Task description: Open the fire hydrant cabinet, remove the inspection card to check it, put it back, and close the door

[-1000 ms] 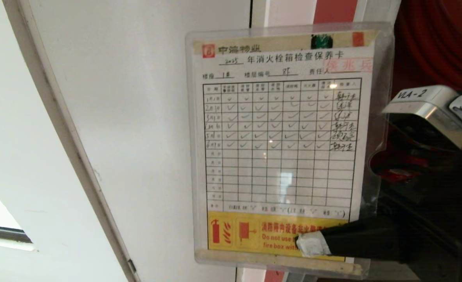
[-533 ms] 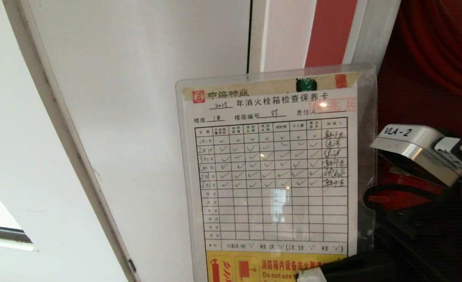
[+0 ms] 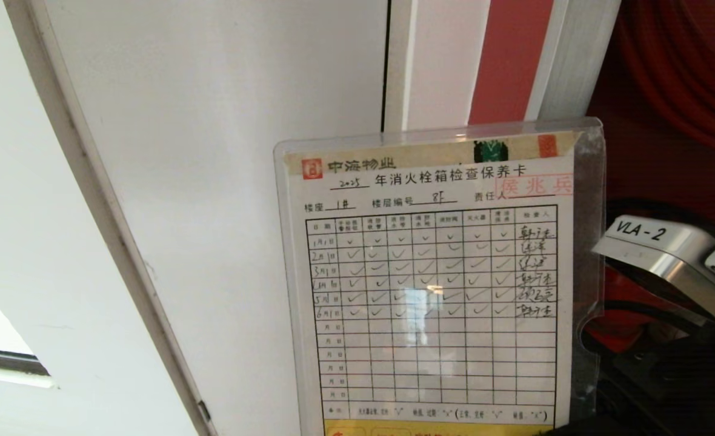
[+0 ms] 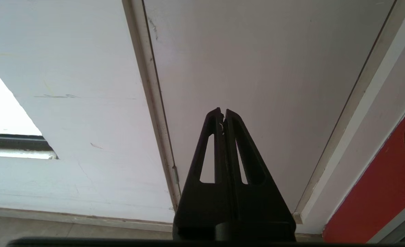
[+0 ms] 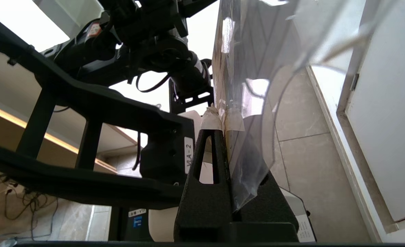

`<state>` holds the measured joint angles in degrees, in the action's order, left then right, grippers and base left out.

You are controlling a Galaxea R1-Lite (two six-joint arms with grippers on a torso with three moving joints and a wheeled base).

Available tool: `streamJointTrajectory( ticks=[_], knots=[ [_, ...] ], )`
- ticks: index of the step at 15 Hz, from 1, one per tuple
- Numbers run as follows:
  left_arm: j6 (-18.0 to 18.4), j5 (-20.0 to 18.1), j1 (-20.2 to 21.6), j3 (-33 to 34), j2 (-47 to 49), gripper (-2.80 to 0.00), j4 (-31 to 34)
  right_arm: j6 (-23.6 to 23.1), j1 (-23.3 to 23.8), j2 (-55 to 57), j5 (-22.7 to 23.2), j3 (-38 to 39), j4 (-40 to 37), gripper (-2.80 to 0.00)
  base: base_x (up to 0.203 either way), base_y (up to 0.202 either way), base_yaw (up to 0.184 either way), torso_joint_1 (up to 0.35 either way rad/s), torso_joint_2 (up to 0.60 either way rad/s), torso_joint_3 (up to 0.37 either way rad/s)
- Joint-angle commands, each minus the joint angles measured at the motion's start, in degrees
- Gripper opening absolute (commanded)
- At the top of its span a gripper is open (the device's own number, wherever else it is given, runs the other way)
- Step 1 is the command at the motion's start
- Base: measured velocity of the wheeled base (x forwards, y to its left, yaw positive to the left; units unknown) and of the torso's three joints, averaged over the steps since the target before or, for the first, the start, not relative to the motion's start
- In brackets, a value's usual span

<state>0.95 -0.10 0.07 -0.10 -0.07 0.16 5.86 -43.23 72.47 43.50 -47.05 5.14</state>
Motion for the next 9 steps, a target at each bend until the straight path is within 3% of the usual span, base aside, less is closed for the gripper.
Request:
streamJointTrajectory(
  ticks=[1,9],
  knots=[
    [0.02,0.01,0.01,0.01,0.07,-2.80,0.02,0.02,-0.11,-0.73,0.27,0.56,0.14,-2.80,0.000,0.000,0.000,0.000,0.00,0.000],
    [0.02,0.01,0.01,0.01,-0.01,-2.80,0.02,0.02,-0.36,-1.36,0.45,0.21,0.20,-2.80,0.000,0.000,0.000,0.000,0.00,0.000]
  ],
)
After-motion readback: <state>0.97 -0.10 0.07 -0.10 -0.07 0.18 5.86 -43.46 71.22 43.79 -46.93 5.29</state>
